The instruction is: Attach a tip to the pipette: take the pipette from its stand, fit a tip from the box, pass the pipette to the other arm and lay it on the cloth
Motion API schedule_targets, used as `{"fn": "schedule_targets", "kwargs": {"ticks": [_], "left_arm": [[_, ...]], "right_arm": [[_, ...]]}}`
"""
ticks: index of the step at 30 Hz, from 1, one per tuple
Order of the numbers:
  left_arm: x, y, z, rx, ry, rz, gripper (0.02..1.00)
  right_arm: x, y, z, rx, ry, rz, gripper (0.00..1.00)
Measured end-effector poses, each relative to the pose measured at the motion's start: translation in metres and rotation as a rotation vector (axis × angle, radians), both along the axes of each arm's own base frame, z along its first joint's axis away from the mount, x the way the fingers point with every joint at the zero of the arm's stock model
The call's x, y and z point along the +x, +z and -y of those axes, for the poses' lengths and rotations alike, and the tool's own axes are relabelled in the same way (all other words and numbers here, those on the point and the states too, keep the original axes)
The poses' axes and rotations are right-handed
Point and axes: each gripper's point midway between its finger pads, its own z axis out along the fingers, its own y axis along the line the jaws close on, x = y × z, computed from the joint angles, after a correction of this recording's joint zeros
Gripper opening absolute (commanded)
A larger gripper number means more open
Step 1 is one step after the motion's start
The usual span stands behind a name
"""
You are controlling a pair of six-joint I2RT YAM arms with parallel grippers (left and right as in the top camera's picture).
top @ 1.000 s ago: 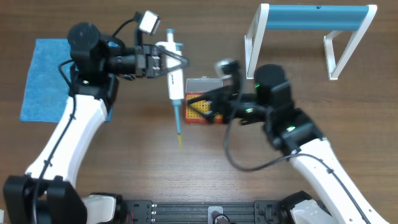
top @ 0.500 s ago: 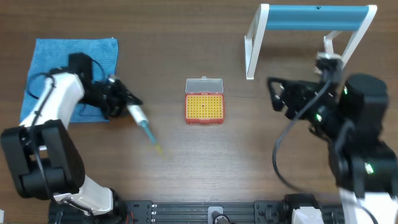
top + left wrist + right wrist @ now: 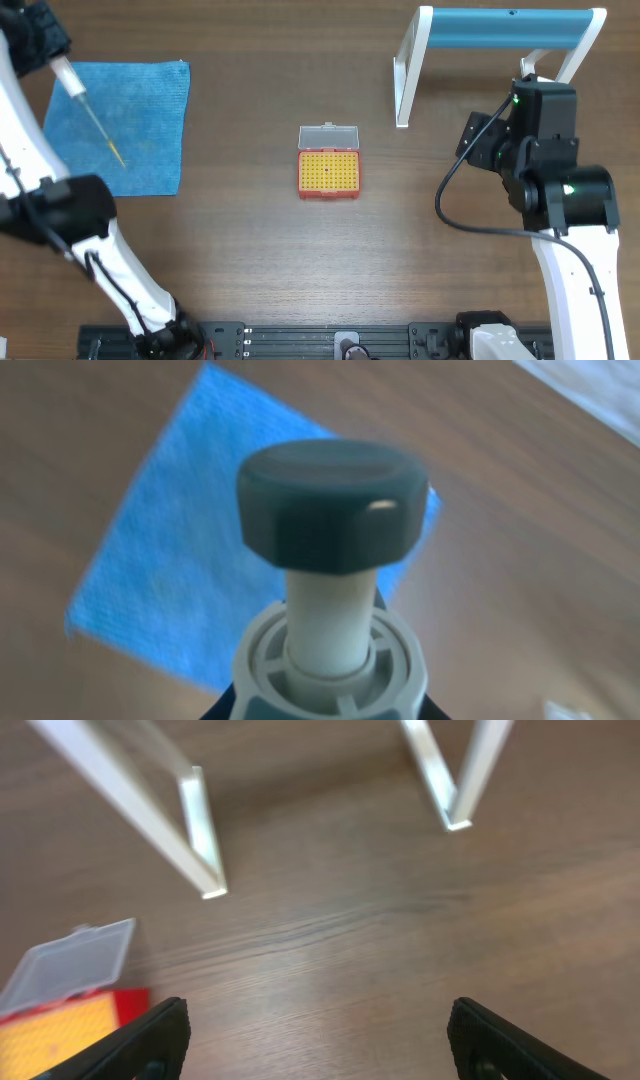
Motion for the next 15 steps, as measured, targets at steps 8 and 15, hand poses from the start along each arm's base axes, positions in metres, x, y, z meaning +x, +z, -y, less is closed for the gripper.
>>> {"fn": "schedule_targets", "kwargs": {"ticks": [8, 15], "left_arm": [[0.054, -0.055, -0.042, 0.141, -0.025, 0.000, 0.025], [0.062, -0.107, -0.038, 0.263, -0.184, -0.169, 0.027]], "right_arm": [[-0.001, 0.023, 0.017, -0.017, -0.131, 0.081, 0.842], [-0.006, 0.036, 0.020, -0.007, -0.169, 0.130, 0.844]]}}
